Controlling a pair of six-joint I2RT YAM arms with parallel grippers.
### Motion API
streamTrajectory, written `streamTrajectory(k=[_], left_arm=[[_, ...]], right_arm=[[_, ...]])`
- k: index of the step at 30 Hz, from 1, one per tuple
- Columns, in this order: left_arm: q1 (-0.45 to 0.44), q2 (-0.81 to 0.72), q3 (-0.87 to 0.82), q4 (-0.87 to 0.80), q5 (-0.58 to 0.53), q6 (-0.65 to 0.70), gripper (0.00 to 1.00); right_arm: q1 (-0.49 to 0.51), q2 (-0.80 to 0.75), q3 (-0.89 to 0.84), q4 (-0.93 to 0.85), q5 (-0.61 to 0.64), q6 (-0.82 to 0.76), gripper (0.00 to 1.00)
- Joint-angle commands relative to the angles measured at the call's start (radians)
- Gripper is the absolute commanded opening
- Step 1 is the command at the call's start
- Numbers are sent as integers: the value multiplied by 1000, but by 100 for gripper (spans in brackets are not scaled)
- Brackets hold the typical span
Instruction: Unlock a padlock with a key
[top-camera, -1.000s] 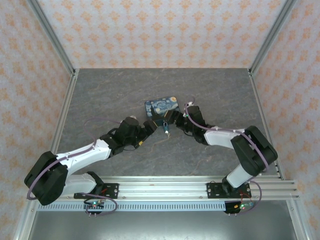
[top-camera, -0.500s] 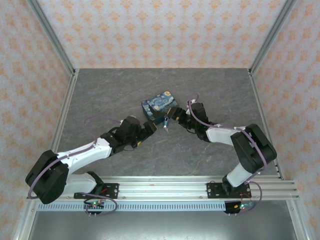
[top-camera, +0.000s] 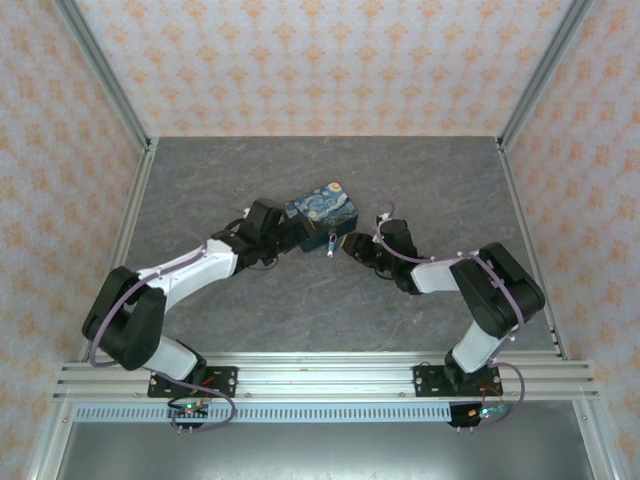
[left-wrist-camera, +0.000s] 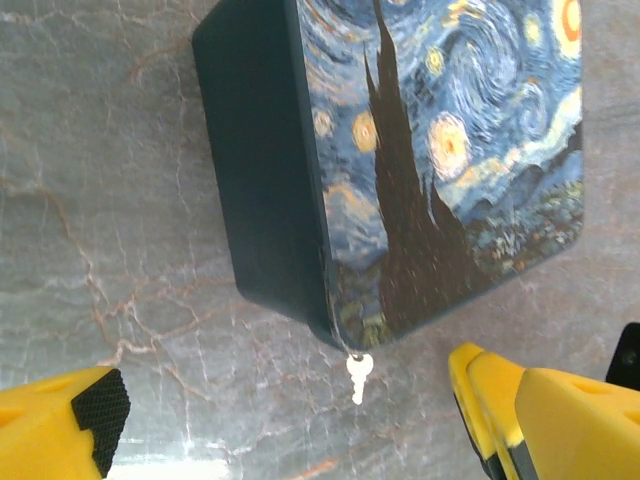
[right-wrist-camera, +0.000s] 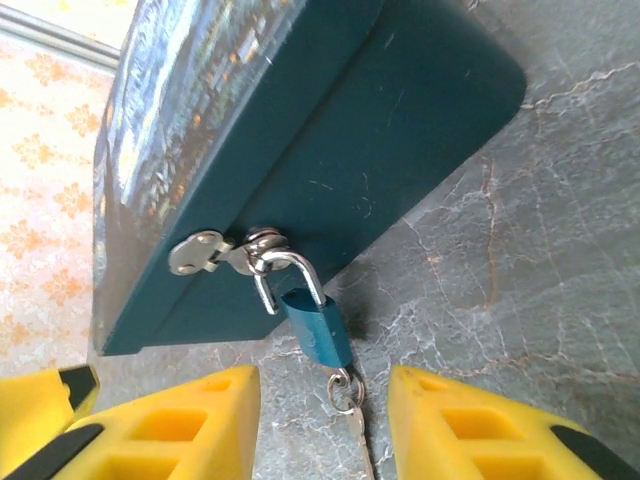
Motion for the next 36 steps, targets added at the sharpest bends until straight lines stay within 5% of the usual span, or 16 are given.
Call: streamTrajectory(k=[1,9,31,36], left_arm=[[13,41,74,-89,-7,84,100],[22,120,172,-173,-88,154,100],[32,235,231,-170,-65,156,100],[32,242,229,-168,-58,155,100]], right_arm=[[6,46,20,95,-45,-44,39],[7,126,38,151,-92,-61,40],[44,212,127,45,-87,-158,39],[63,214,147,6,-69,-181,31]])
